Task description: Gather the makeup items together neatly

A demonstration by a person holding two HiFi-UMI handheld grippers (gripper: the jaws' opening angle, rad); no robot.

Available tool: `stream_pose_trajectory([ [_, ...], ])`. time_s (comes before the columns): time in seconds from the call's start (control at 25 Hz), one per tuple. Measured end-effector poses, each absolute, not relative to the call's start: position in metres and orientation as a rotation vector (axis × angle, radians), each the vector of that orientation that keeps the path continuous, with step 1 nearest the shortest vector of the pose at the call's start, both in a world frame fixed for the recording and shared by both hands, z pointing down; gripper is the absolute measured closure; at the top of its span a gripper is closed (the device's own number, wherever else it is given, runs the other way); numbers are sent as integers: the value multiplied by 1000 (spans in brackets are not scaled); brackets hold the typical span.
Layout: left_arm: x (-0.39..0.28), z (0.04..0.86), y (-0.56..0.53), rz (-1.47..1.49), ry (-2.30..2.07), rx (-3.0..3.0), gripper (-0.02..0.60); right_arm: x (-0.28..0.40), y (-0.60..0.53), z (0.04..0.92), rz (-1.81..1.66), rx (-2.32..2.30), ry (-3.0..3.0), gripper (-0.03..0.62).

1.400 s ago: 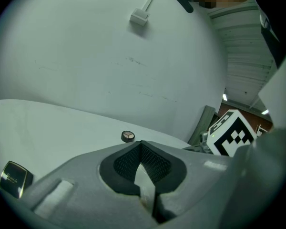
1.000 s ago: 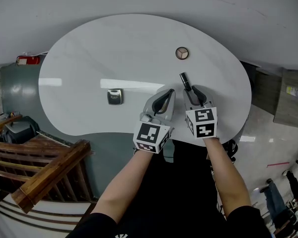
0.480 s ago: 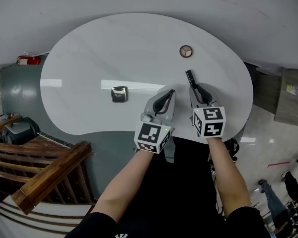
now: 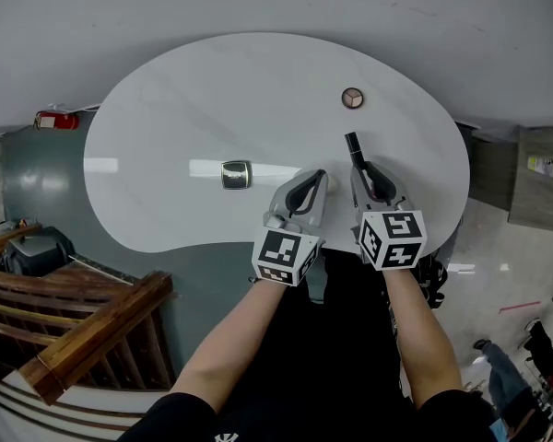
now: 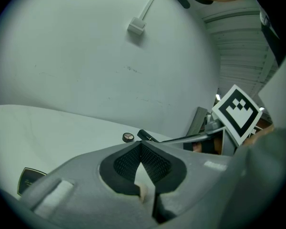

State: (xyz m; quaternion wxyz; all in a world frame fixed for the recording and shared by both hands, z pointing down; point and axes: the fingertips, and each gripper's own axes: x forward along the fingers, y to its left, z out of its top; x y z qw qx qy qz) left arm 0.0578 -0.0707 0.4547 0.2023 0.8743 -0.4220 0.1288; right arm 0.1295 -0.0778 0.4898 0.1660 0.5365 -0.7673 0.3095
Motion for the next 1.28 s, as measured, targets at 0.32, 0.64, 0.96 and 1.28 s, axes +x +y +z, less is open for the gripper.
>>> stream_pose_trajectory([
  [0.32, 12, 440, -60, 330, -1218, 2438, 574, 82, -63, 471, 884, 1533, -2207, 499],
  [0.64, -44, 447, -62, 331, -1258, 2410, 574, 17, -60, 476, 962, 1504, -2226, 499],
  [0.96, -97, 457, -64, 356, -1292, 2383, 574, -36, -57, 503, 1045, 1485, -2201, 499],
  [1.28, -123, 473, -68, 376, -1279, 2373, 574, -61, -51, 538, 1121, 1504, -2131, 499],
])
